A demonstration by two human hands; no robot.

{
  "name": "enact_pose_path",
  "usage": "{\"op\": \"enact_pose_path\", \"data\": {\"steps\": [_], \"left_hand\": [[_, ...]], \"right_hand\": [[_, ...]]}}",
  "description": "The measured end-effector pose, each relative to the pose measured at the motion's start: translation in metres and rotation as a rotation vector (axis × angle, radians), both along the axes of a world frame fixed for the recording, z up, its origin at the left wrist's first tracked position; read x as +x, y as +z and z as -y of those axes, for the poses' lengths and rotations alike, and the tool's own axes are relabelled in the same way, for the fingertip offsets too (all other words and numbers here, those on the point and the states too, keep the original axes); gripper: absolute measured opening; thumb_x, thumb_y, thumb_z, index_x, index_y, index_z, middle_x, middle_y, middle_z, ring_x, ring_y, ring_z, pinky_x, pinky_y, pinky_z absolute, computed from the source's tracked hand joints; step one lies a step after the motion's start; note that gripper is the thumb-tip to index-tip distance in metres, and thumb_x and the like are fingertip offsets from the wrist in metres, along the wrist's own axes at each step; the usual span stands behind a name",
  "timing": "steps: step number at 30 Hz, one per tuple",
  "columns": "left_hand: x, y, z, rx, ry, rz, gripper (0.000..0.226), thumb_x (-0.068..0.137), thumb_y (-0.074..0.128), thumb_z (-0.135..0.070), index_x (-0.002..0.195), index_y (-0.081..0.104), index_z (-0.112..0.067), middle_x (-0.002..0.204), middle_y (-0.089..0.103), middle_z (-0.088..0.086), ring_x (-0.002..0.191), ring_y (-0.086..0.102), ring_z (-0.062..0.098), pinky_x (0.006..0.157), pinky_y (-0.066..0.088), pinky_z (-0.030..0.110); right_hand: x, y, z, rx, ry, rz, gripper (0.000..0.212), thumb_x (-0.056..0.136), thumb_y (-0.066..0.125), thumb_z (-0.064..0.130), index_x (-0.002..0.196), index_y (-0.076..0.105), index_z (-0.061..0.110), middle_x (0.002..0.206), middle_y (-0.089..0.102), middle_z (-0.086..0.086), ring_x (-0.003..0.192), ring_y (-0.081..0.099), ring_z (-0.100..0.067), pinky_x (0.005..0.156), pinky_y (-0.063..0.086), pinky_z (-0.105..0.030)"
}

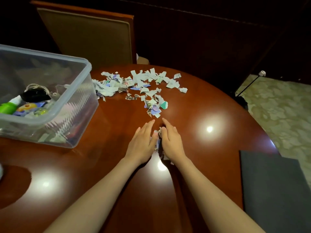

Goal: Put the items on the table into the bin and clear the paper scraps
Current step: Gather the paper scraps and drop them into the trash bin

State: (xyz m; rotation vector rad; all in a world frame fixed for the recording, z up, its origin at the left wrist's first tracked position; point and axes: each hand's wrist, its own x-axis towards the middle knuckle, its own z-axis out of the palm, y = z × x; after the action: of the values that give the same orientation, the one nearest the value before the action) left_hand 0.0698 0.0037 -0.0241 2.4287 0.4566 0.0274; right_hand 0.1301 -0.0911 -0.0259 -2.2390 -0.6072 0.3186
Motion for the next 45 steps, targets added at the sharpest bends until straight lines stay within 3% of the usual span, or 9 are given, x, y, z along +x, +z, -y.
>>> {"op": "enact_pose_path", "data": {"steps": [3, 6, 14, 22, 29, 32, 35, 39, 45], "left_hand": [[0.023, 0.010, -0.017, -0.206, 0.120, 0.081, 0.050, 0.102, 0.027, -0.032, 0.149, 0.017, -0.022, 0.157, 0.018, -0.001, 0.145, 0.014, 0.014, 0.117, 0.015, 0.033], [0.055, 0.021, -0.052, -0.078, 0.228, 0.105, 0.051, 0.101, 0.029, -0.035, 0.149, 0.019, -0.021, 0.158, 0.014, 0.001, 0.146, 0.008, 0.016, 0.119, 0.009, 0.037], [0.114, 0.034, -0.154, 0.099, 0.627, -0.055, 0.057, 0.099, 0.032, -0.040, 0.150, 0.013, -0.022, 0.158, -0.006, 0.012, 0.146, -0.008, 0.030, 0.117, -0.002, 0.045], [0.122, 0.001, -0.178, 0.243, 0.549, -0.341, 0.060, 0.098, 0.023, -0.050, 0.151, 0.013, -0.024, 0.158, -0.005, 0.014, 0.145, -0.008, 0.032, 0.115, -0.001, 0.053], [0.116, 0.011, -0.157, 0.342, 0.468, -0.133, 0.052, 0.097, 0.028, -0.048, 0.147, 0.023, -0.032, 0.157, 0.014, 0.002, 0.143, 0.016, 0.029, 0.111, 0.017, 0.055], [0.117, 0.024, -0.163, 0.516, 0.543, -0.018, 0.051, 0.095, 0.033, -0.046, 0.144, 0.029, -0.031, 0.155, 0.018, 0.005, 0.137, 0.025, 0.033, 0.107, 0.024, 0.051], [0.125, 0.034, -0.181, 0.500, 0.685, 0.039, 0.052, 0.094, 0.038, -0.042, 0.143, 0.030, -0.025, 0.155, 0.011, 0.013, 0.137, 0.020, 0.037, 0.109, 0.021, 0.047], [0.134, 0.034, -0.199, 0.278, 0.884, -0.159, 0.059, 0.097, 0.036, -0.039, 0.149, 0.014, -0.021, 0.155, -0.015, 0.019, 0.143, -0.007, 0.041, 0.114, 0.011, 0.051], [0.133, 0.011, -0.193, 0.133, 0.816, -0.374, 0.066, 0.097, 0.030, -0.048, 0.150, 0.009, -0.014, 0.156, -0.005, 0.020, 0.143, -0.006, 0.042, 0.114, 0.012, 0.052]], "right_hand": [[0.024, 0.013, -0.014, 0.146, -0.046, -0.052, 0.040, 0.101, 0.032, 0.015, 0.139, 0.042, 0.014, 0.137, 0.051, -0.003, 0.126, 0.047, -0.015, 0.109, 0.036, -0.030], [0.057, 0.019, -0.023, 0.072, -0.071, 0.063, 0.036, 0.099, 0.035, 0.013, 0.133, 0.048, 0.013, 0.133, 0.052, -0.002, 0.123, 0.045, -0.012, 0.100, 0.029, -0.018], [0.157, 0.009, -0.047, -0.188, -0.126, 0.315, 0.041, 0.097, 0.037, 0.025, 0.138, 0.043, 0.019, 0.152, 0.028, -0.005, 0.141, 0.021, -0.022, 0.113, 0.017, -0.036], [0.221, -0.001, -0.072, -0.322, -0.113, 0.262, 0.055, 0.097, 0.035, 0.046, 0.147, 0.025, 0.028, 0.159, 0.004, -0.006, 0.146, -0.005, -0.027, 0.115, -0.002, -0.050], [0.249, 0.001, -0.088, -0.360, -0.117, 0.301, 0.055, 0.098, 0.030, 0.048, 0.148, 0.022, 0.028, 0.159, 0.003, -0.005, 0.146, -0.003, -0.026, 0.115, -0.001, -0.051], [0.254, -0.005, -0.095, -0.410, -0.038, 0.231, 0.055, 0.099, 0.026, 0.048, 0.149, 0.018, 0.027, 0.159, 0.004, -0.005, 0.147, 0.000, -0.025, 0.116, -0.001, -0.049], [0.251, -0.013, -0.098, -0.461, 0.062, 0.263, 0.054, 0.100, 0.025, 0.045, 0.149, 0.021, 0.023, 0.158, 0.012, -0.006, 0.146, 0.006, -0.023, 0.117, -0.002, -0.046], [0.239, -0.013, -0.090, -0.311, 0.149, 0.307, 0.047, 0.101, 0.032, 0.031, 0.145, 0.034, 0.014, 0.154, 0.027, -0.006, 0.142, 0.024, -0.023, 0.115, 0.016, -0.033], [0.216, -0.010, -0.074, -0.110, 0.274, 0.268, 0.034, 0.097, 0.045, 0.016, 0.127, 0.059, 0.012, 0.139, 0.050, -0.004, 0.131, 0.042, -0.018, 0.108, 0.030, -0.026]]}}
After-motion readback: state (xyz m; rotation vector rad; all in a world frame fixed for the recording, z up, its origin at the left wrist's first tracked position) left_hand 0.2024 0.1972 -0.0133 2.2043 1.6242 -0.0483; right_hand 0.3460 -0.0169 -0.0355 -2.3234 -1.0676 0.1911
